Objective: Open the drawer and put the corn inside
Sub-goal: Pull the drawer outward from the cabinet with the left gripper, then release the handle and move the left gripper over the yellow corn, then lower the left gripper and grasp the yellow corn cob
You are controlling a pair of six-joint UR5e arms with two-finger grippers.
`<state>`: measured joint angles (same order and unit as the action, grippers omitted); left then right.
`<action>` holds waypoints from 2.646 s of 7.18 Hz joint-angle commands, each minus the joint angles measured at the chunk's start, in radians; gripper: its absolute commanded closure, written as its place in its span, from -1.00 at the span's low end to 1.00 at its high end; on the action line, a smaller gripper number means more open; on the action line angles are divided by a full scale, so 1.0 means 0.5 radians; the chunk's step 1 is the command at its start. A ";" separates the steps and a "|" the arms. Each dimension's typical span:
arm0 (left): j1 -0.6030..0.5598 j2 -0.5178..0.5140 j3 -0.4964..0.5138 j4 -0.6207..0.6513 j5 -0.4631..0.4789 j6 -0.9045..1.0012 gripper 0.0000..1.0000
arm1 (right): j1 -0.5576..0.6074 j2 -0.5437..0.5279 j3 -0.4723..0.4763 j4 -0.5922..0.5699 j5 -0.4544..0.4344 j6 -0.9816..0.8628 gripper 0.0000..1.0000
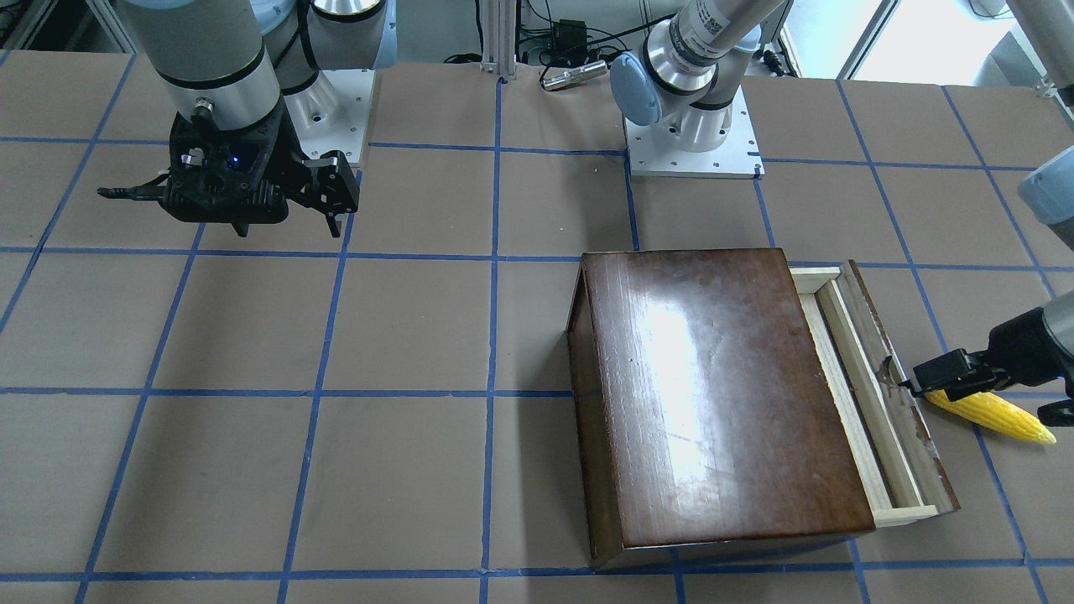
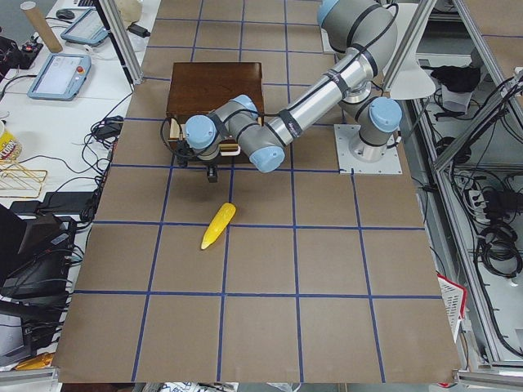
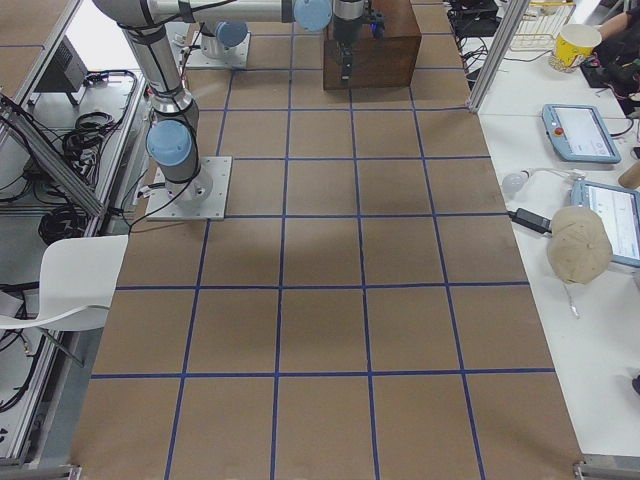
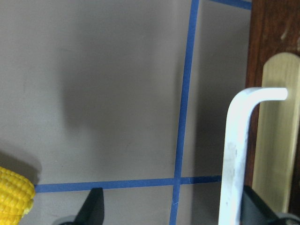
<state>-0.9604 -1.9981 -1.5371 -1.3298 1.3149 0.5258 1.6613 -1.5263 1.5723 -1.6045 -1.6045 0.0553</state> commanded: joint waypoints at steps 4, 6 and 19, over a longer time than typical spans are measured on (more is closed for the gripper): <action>0.074 0.054 0.095 -0.031 0.317 0.318 -1.00 | 0.000 0.000 0.000 0.000 0.000 0.000 -1.00; 0.181 0.005 0.077 0.012 0.371 0.829 -1.00 | 0.000 0.000 0.000 0.000 0.000 0.000 -1.00; 0.301 -0.360 0.061 0.392 0.432 -0.346 -1.00 | 0.003 0.000 0.000 0.000 0.000 0.000 -1.00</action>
<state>-0.8105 -2.1622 -1.5086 -1.1361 1.5332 0.3785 1.6615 -1.5264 1.5723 -1.6046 -1.6045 0.0552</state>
